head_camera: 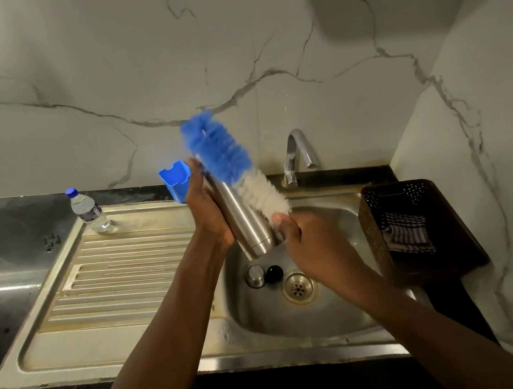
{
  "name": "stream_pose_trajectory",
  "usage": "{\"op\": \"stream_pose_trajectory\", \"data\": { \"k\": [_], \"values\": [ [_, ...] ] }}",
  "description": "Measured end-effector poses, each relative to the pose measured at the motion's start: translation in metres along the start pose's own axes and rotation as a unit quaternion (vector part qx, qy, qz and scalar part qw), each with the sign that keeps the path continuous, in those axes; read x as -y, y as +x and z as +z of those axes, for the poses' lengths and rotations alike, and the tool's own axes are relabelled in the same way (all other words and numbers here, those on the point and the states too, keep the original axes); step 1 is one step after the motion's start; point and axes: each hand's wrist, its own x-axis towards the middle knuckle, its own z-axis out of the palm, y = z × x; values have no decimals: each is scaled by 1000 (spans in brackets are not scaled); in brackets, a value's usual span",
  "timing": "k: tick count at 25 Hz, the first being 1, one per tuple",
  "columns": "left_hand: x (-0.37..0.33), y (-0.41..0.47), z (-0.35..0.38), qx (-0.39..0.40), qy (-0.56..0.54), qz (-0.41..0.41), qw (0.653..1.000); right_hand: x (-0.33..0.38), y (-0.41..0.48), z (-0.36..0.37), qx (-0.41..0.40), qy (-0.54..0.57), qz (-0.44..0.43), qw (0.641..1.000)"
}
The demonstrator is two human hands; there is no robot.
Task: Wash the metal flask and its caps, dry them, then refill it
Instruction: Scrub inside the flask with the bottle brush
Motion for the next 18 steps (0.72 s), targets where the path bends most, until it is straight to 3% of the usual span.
{"op": "stream_pose_trajectory", "data": {
  "k": [4, 7, 14, 18],
  "values": [
    [-9, -2, 8, -20, 44, -27, 998, 7, 18, -9, -18, -16, 10, 1000],
    [-16, 6, -5, -15, 14, 5, 1000, -9, -21, 2, 34, 11, 23, 999],
    [-15, -2, 6, -36, -6, -47, 998, 12, 30, -7, -10, -17, 17, 1000],
    [-26, 1, 1, 25, -25, -13, 999, -8, -27, 0, 58, 20, 58, 996]
  ]
}}
